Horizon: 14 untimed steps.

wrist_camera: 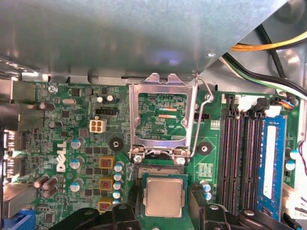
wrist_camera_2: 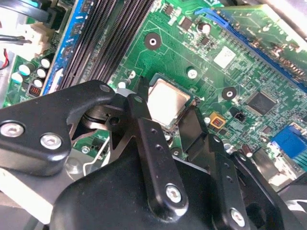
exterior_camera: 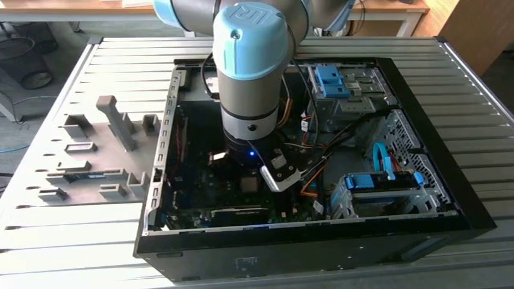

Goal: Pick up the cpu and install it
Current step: 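Place the cpu into insertion slot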

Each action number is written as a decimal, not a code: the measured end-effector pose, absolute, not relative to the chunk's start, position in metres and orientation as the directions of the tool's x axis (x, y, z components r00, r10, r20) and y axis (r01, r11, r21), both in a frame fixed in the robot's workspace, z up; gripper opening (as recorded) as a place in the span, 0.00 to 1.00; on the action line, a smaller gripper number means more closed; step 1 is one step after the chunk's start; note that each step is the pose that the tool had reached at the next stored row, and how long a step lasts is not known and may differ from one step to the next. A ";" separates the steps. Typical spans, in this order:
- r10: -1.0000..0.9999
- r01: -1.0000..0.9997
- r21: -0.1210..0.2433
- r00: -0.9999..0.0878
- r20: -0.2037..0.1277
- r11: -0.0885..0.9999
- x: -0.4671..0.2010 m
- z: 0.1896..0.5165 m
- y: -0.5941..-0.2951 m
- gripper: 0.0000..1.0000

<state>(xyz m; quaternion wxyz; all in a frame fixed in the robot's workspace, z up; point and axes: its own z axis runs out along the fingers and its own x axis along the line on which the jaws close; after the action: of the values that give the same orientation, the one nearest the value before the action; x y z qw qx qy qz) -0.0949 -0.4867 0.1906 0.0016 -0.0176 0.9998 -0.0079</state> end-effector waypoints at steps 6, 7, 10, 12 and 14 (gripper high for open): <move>-0.035 -0.035 -0.016 -0.999 -0.003 0.999 -0.095 0.189 -0.487 0.52; -0.035 -0.035 -0.016 -0.999 -0.003 0.999 -0.095 0.189 -0.487 0.52; -0.035 -0.035 -0.016 -0.999 -0.003 0.999 -0.095 0.189 -0.487 0.52; -0.035 -0.035 -0.016 -0.999 -0.003 0.999 -0.095 0.189 -0.487 0.51; -0.035 -0.035 -0.016 -0.999 -0.003 0.999 -0.095 0.189 -0.487 0.45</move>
<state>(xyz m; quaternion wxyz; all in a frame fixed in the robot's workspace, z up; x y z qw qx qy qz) -0.0950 -0.4867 0.1893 0.0015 -0.0176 0.9998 -0.0080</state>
